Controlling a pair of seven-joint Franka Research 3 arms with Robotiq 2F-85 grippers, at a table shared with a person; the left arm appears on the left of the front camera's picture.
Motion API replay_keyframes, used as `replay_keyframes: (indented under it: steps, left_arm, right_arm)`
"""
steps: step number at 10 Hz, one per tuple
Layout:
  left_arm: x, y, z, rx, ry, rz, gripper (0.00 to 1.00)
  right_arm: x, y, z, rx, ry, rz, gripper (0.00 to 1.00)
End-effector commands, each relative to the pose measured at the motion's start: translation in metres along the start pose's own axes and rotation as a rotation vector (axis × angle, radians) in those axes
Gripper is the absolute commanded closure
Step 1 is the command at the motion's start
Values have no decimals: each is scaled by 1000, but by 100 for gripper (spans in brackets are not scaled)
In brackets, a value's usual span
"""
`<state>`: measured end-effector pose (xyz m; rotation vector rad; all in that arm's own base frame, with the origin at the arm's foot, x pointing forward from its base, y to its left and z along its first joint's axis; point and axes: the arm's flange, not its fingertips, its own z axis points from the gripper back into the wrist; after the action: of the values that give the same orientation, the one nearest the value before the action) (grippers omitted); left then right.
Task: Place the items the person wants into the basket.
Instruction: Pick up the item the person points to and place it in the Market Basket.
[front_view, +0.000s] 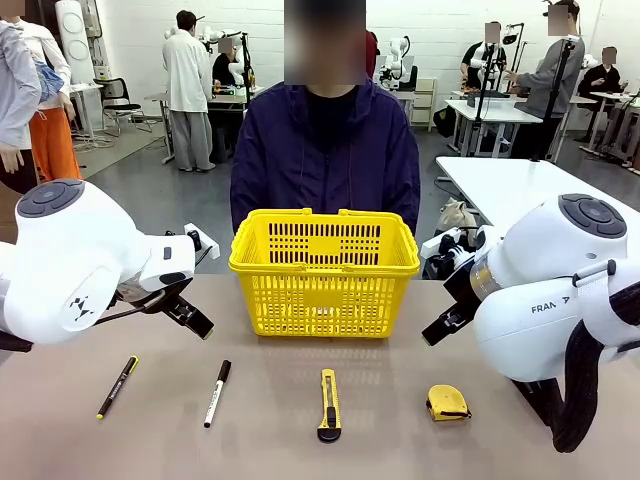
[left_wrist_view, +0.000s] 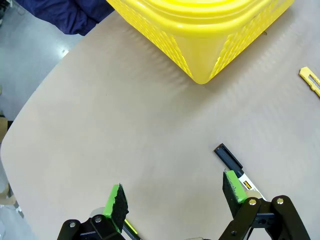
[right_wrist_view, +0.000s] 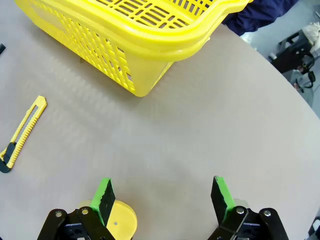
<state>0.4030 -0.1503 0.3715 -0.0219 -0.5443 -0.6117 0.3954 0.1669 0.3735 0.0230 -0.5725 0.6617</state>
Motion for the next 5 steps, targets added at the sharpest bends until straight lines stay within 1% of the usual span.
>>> replay_keyframes:
  steps: [1, 5]
  left_arm:
    - [0, 0, 0, 0, 0, 0, 0]
    - [0, 0, 0, 0, 0, 0, 0]
  right_arm:
    - [0, 0, 0, 0, 0, 0, 0]
    - [0, 0, 0, 0, 0, 0, 0]
